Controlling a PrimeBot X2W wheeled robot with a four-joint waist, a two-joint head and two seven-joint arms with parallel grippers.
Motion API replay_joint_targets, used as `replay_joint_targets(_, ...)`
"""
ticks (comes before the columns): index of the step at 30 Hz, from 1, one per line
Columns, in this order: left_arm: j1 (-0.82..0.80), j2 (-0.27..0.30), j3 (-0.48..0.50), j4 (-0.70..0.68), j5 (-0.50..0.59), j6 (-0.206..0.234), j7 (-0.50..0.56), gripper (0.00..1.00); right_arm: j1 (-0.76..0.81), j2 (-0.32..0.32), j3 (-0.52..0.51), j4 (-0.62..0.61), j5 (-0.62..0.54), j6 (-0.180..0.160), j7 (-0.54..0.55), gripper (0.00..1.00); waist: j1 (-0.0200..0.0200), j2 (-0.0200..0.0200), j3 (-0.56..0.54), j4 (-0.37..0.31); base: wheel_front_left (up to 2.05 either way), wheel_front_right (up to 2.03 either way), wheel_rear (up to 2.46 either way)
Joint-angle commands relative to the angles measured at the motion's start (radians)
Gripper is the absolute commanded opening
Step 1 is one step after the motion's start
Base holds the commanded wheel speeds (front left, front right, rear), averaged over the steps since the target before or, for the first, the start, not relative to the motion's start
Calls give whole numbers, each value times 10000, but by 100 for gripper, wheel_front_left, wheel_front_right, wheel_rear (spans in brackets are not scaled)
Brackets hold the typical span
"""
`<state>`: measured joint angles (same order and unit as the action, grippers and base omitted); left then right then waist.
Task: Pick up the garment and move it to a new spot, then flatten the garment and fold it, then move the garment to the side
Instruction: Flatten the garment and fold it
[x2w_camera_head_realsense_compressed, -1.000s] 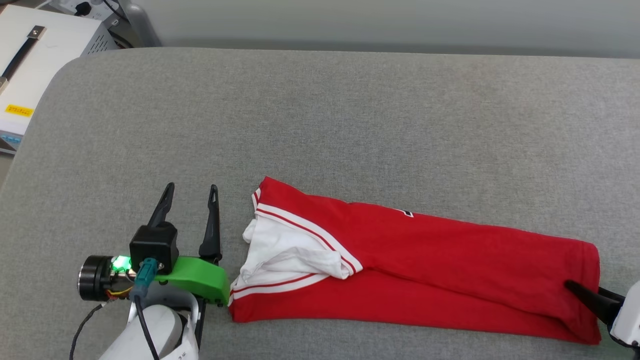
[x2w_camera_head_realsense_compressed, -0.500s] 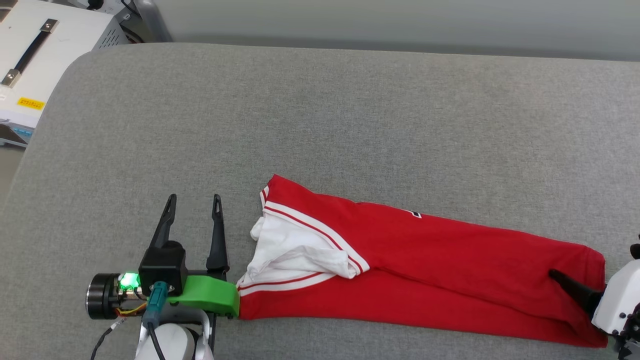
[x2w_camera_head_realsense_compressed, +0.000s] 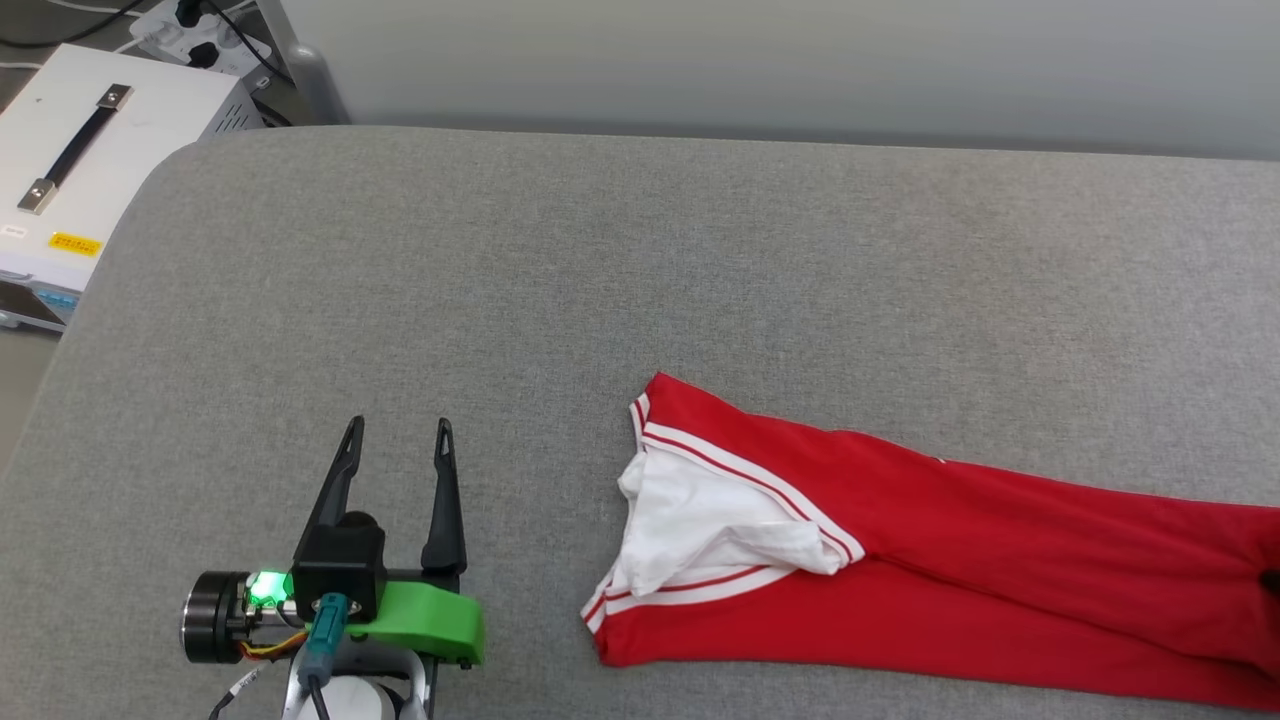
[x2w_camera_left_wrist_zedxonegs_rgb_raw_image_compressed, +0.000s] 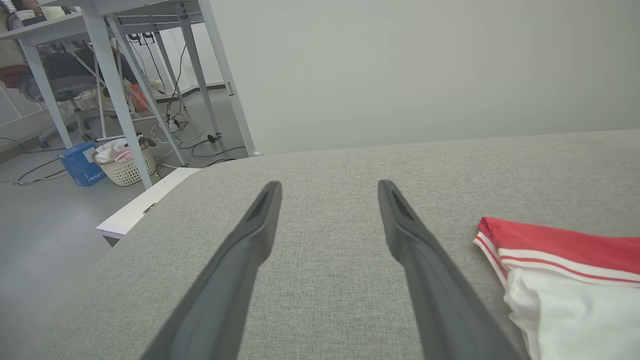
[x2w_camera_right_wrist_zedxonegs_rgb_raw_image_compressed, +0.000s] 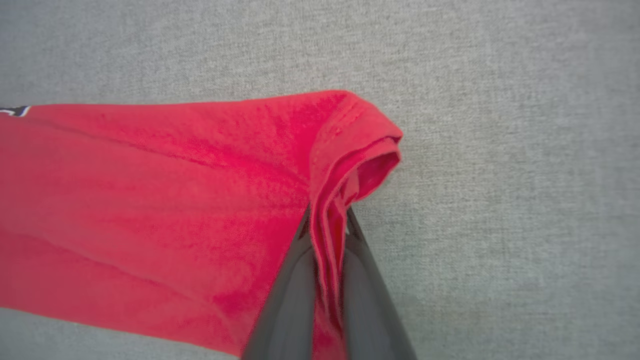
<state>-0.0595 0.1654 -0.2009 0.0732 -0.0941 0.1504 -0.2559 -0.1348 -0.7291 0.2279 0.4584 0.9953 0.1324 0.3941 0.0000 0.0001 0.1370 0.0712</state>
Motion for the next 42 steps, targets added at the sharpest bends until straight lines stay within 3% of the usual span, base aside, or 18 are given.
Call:
replay_joint_targets(1, 206, -80, 70, 18, 110, -85, -59, 100, 110, -177, -75, 98, -76, -17, -75, 0, 0, -1, -52, -5, 0, 0, 0)
replay_joint_targets(7, 326, -210, 205, 144, 307, -290, -59, 100, 263, -540, 10, -471, 227, -17, 217, 0, 0, -1, -220, 8, 0, 0, 0)
replay_joint_targets(13, 462, -316, 325, 184, 412, -429, -59, 100, 360, -520, 310, -2191, 694, -17, 696, 0, 0, -1, -350, 35, 0, 0, 0)
replay_joint_targets(21, 394, -474, 354, 197, 549, -556, -59, 100, -499, -79, 1210, -4216, 342, -17, 1728, 0, 0, -1, -162, 120, 0, 0, 0)
replay_joint_targets(23, 216, -548, 342, 188, 598, -616, -59, 100, -1480, 387, 1980, -4535, -137, -17, 2305, 0, 0, -1, 139, 182, 0, 0, 0)
replay_joint_targets(34, -280, -703, 343, 288, 671, -725, -59, 100, -4487, 1970, 4973, -3632, -982, -17, 2808, 0, 0, -1, 745, 401, 0, 0, 0)
replay_joint_targets(42, -563, -803, 279, 348, 711, -767, -59, 100, -5822, 3077, 6718, -1949, -1016, -17, 2114, 0, 0, -1, 1076, 593, 0, 0, 0)
